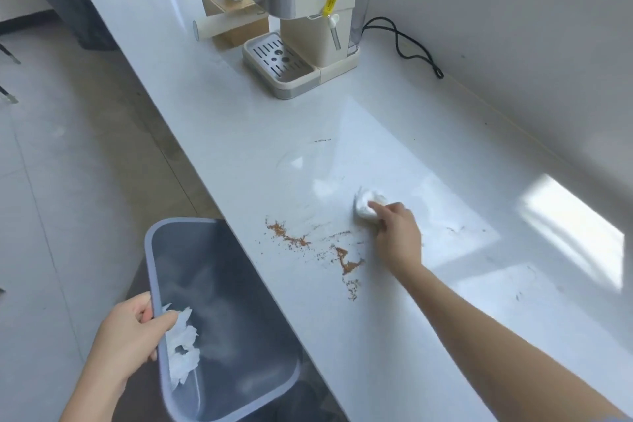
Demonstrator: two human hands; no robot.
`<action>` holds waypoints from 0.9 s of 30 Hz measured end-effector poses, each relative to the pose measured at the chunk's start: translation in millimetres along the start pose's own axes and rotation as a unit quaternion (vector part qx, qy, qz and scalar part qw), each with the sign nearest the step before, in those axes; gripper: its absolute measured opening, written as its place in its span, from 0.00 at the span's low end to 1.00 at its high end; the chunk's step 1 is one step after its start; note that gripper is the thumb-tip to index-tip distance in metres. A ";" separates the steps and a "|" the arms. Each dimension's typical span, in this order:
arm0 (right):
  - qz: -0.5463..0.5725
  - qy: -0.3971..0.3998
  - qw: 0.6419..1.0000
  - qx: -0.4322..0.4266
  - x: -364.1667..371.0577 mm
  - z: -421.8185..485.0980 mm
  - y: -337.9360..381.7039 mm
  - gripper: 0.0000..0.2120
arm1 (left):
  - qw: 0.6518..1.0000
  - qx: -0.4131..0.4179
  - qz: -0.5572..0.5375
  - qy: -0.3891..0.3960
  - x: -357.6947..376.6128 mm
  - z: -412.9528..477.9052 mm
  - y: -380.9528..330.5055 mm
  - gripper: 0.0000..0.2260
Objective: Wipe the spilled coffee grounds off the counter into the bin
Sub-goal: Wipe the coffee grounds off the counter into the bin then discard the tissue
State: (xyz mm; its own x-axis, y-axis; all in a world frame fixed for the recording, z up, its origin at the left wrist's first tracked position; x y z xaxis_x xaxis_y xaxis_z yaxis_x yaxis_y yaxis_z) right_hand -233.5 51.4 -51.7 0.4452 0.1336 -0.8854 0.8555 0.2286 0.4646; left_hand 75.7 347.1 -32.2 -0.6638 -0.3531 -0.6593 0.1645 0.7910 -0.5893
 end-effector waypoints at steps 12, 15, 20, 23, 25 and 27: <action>0.020 -0.058 0.984 0.166 -72.4 30.6 -94.7 0.22 | 1.000 -0.002 0.000 0.008 -1.0 -1.4 -2.7 0.09; -0.035 -0.042 0.977 0.208 -63.2 -2.4 -128.0 0.25 | 1.000 0.002 -0.002 -0.007 -0.2 -4.8 -6.3 0.08; -0.052 -0.020 0.992 0.112 -29.2 -26.3 -54.1 0.19 | 0.999 -0.003 -0.019 -0.029 0.5 -6.7 -7.1 0.04; -0.034 0.007 0.998 0.057 -4.5 -45.4 -3.8 0.18 | 0.999 0.001 -0.027 -0.024 2.3 -4.1 -3.5 0.03; 0.014 0.050 0.998 0.033 12.7 -53.1 29.4 0.19 | 1.000 0.004 -0.023 -0.020 2.8 -2.6 -1.5 0.03; 0.094 0.083 0.992 0.031 17.8 -53.8 47.6 0.18 | 1.000 0.012 -0.022 -0.016 2.4 -2.4 -3.5 0.04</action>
State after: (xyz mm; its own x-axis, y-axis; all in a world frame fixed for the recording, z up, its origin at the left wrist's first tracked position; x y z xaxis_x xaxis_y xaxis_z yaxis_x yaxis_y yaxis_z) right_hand -199.0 116.6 -44.7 0.5525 0.3264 -0.7670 0.7788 0.1258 0.6145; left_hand 71.8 344.7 -30.6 -0.6467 -0.4030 -0.6476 0.1538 0.7627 -0.6282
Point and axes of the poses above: each hand's wrist, its own z-axis towards the middle knuckle, its own x-axis out of the palm, y = z × x, the point moved 7 cm from there along z, towards the middle knuckle, and after that the axes turned 3 degrees about -y, right-handed, at the moved point
